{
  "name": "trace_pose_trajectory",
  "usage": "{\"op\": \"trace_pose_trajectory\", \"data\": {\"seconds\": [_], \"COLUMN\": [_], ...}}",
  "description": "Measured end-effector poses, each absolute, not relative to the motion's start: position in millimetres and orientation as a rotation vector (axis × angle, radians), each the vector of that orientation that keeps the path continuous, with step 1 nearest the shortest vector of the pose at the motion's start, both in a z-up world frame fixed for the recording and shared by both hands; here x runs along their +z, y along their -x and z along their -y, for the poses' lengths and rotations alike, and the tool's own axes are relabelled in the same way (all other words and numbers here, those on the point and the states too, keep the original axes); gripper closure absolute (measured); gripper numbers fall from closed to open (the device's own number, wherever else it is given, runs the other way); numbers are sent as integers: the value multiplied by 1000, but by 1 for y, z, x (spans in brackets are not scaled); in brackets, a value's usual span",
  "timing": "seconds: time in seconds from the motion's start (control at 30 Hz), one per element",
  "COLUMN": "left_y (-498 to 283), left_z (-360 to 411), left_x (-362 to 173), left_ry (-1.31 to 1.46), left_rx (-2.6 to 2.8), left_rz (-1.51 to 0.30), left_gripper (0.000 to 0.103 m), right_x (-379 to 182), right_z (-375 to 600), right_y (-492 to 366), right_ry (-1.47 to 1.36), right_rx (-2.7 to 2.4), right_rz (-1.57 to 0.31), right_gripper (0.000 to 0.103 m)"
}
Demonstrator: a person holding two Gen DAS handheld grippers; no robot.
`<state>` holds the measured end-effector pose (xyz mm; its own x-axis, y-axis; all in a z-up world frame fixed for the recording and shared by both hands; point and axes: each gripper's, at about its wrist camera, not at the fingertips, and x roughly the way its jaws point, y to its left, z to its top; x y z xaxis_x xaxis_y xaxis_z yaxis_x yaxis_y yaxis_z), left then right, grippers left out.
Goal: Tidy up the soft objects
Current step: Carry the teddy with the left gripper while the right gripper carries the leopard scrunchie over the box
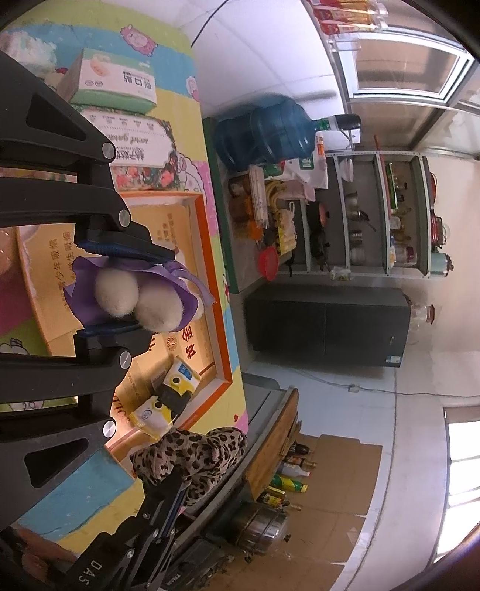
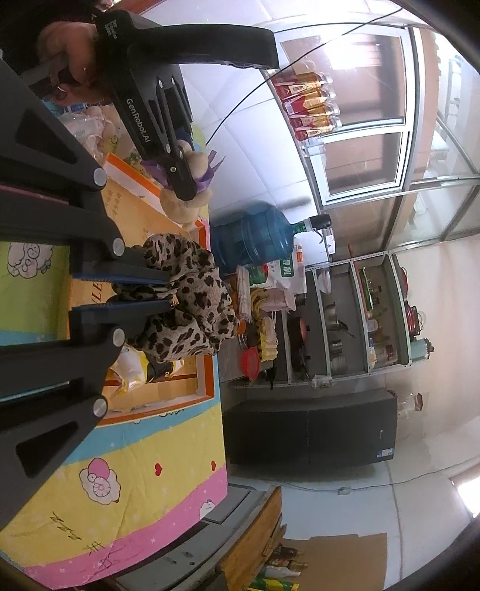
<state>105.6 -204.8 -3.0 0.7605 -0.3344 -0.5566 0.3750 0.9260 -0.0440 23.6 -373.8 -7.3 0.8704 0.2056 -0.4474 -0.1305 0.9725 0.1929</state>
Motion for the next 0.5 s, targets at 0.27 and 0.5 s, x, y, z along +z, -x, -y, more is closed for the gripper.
{"op": "trace_pose_trajectory", "data": {"seconds": [0.27, 0.5], "left_y": [-122, -137], "left_z": [218, 230], "left_x": [-9, -16], "left_ry": [-61, -55], "left_rx": [-385, -392], "left_rz": [-623, -658], "left_gripper": [74, 74], "right_x": [-16, -28], "right_z": [380, 383], "right_y": [-39, -55], "right_ry": [-179, -180], "right_rx": [190, 198], "right_rz": [-503, -530], "right_gripper": [94, 94]}}
